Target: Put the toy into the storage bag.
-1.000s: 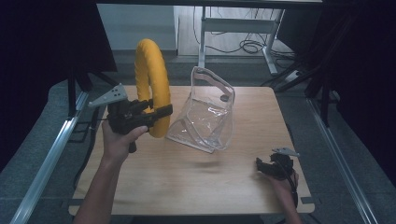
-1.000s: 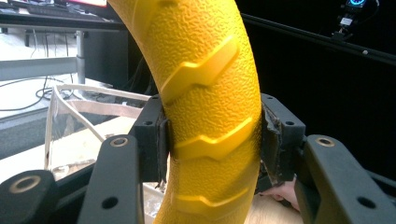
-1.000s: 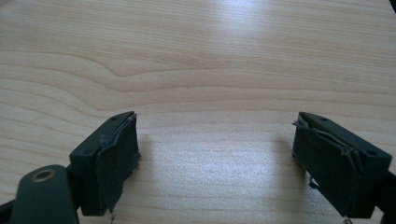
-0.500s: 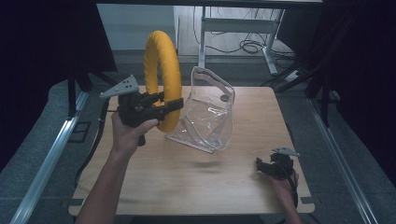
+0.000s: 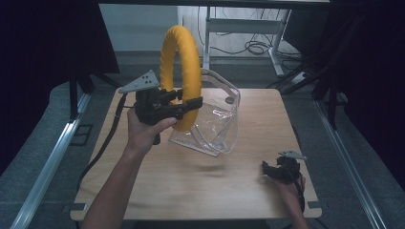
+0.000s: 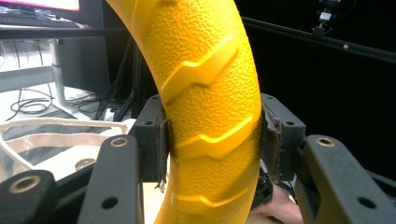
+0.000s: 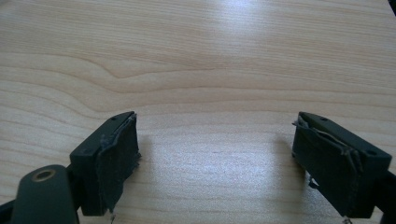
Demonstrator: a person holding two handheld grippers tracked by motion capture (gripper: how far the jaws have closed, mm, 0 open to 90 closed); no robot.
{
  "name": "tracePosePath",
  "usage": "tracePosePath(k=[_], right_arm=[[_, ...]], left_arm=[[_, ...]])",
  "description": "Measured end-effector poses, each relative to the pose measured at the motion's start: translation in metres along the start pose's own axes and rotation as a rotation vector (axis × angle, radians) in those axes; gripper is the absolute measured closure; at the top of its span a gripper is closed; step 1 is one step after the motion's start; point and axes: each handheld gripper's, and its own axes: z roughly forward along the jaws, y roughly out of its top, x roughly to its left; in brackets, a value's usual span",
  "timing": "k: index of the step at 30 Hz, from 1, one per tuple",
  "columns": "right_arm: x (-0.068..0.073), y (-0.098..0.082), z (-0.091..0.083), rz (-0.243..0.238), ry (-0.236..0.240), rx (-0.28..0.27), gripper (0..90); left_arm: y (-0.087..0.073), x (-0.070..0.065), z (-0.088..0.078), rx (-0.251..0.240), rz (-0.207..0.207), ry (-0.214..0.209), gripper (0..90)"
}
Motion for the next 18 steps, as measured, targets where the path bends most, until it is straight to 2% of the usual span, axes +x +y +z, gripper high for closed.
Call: tracePosePath(k=[18], right_arm=[[0.000,0.000,0.000,0.000,-0.001,0.000,14.4]], left_arm=[[0.008,-0.010,0.021,0.026,0.024,-0.018,50.4]])
